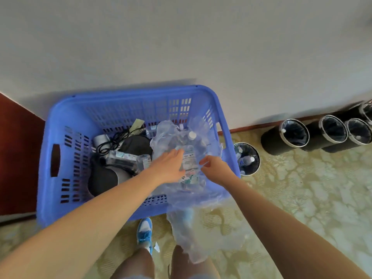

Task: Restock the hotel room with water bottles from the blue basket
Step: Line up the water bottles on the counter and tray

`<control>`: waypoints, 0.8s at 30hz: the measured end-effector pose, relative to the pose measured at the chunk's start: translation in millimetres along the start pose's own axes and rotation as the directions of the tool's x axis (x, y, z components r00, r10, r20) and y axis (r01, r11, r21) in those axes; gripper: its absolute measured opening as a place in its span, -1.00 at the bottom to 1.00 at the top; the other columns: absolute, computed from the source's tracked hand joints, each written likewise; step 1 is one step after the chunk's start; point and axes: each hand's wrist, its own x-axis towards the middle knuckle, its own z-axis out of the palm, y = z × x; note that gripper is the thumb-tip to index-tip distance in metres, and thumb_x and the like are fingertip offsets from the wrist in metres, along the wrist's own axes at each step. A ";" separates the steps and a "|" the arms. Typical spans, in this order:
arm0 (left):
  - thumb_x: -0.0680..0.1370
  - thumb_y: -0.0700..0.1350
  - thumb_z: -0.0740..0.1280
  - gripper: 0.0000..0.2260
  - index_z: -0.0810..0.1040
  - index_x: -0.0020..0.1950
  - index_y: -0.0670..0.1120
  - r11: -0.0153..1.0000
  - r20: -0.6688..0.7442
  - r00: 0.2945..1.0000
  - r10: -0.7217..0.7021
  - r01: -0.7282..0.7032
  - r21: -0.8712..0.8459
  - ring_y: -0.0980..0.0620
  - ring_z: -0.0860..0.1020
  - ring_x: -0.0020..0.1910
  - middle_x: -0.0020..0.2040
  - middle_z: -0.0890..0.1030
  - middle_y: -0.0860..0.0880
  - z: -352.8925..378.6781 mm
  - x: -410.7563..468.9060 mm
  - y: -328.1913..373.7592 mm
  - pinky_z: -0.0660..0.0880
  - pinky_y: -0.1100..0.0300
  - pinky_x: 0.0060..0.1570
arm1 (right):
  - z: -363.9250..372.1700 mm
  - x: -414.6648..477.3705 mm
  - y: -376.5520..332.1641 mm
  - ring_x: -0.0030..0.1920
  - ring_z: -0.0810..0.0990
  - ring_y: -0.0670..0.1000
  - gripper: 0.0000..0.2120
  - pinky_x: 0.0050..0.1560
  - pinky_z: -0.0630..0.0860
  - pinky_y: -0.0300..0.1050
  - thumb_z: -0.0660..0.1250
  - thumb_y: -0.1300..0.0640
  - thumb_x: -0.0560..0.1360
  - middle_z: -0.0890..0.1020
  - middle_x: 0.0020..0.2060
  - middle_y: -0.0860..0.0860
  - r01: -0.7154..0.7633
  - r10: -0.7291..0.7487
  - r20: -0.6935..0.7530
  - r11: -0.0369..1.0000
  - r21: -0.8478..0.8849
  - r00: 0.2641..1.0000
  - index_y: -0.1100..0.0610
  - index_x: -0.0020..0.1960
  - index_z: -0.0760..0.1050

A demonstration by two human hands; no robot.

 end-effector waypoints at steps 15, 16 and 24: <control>0.58 -0.18 0.29 -0.28 -0.08 0.60 -0.08 0.917 0.325 0.894 -0.309 0.189 0.352 -0.17 0.24 0.49 0.56 0.16 -0.16 59.7 53.6 -3.3 0.36 -0.02 0.28 | 4.9 90.6 23.5 0.42 0.23 0.24 -0.49 0.36 0.30 0.07 0.30 0.10 0.59 0.28 0.42 0.24 0.267 -0.101 0.271 0.675 -0.688 0.957 0.23 0.45 0.23; 0.57 -0.18 0.31 -0.25 -0.10 0.61 -0.06 0.911 0.304 0.894 -0.330 0.217 0.352 -0.17 0.29 0.46 0.54 0.20 -0.16 60.6 54.9 -6.1 0.35 -0.02 0.29 | 6.0 95.0 23.3 0.43 0.23 0.24 -0.47 0.35 0.31 0.06 0.31 0.10 0.58 0.26 0.43 0.24 0.271 -0.097 0.282 0.676 -0.686 0.955 0.23 0.46 0.21; 0.43 0.12 0.47 -0.19 0.14 0.55 0.00 0.963 0.254 0.946 -0.202 0.144 0.228 -0.16 0.51 0.22 0.33 0.41 -0.12 37.2 47.3 -20.6 0.49 0.02 0.00 | 23.9 114.2 3.5 0.41 0.25 0.33 -0.21 0.32 0.33 0.13 0.33 0.15 0.53 0.19 0.42 0.33 -0.032 0.062 0.102 0.962 -0.273 0.993 0.10 0.56 -0.11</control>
